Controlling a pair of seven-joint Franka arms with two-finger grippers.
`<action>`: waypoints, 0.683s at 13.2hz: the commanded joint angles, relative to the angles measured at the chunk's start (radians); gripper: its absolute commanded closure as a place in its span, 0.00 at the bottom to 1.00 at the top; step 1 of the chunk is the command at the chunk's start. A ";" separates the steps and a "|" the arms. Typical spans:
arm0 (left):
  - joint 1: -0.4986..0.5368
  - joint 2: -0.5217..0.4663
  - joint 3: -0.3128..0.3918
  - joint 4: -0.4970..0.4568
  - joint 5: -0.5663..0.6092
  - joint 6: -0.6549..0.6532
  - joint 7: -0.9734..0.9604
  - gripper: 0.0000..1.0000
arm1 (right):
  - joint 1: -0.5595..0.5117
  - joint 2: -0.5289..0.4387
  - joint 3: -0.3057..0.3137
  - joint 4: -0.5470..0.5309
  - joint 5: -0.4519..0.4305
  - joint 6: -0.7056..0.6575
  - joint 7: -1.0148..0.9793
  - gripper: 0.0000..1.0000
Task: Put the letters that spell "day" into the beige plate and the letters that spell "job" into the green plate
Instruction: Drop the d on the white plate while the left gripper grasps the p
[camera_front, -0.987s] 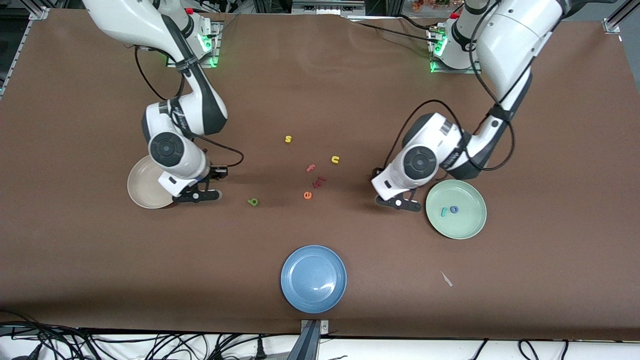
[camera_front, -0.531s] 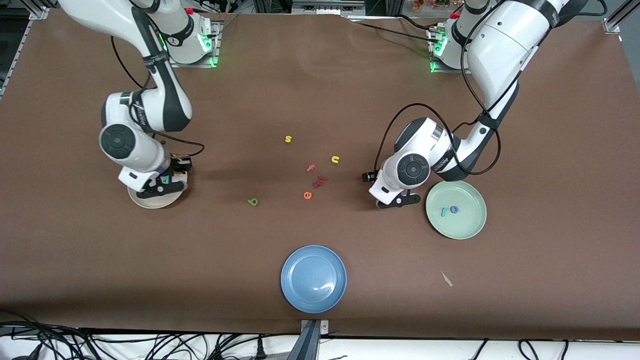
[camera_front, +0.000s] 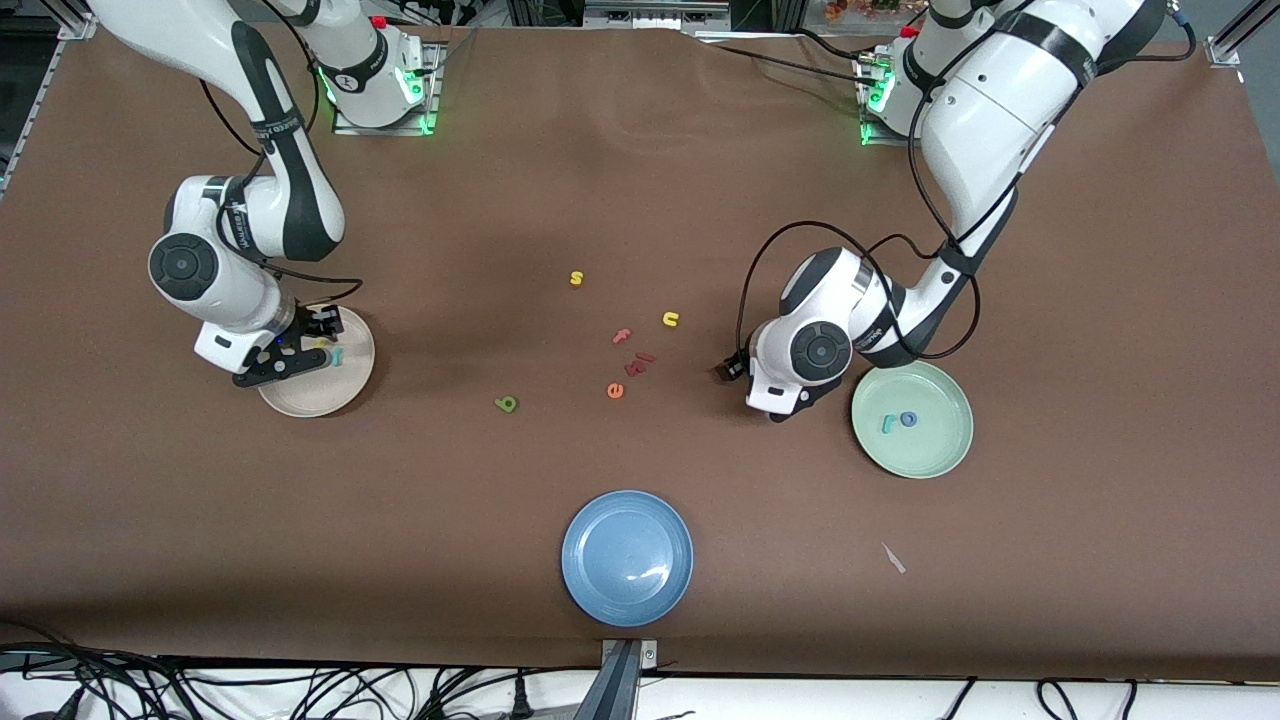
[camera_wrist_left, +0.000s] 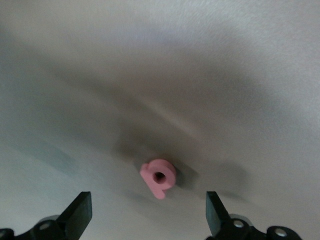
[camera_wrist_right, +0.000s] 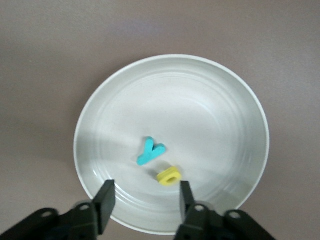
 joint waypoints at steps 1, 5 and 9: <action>-0.002 -0.005 -0.001 0.000 -0.035 0.008 -0.075 0.00 | 0.027 -0.007 0.012 0.051 0.064 -0.059 0.053 0.00; 0.004 -0.005 0.002 0.002 -0.026 0.010 -0.073 0.10 | 0.064 0.062 0.089 0.187 0.145 -0.148 0.217 0.00; 0.010 0.021 0.002 -0.004 -0.033 0.057 -0.075 0.34 | 0.064 0.159 0.184 0.296 0.147 -0.142 0.409 0.00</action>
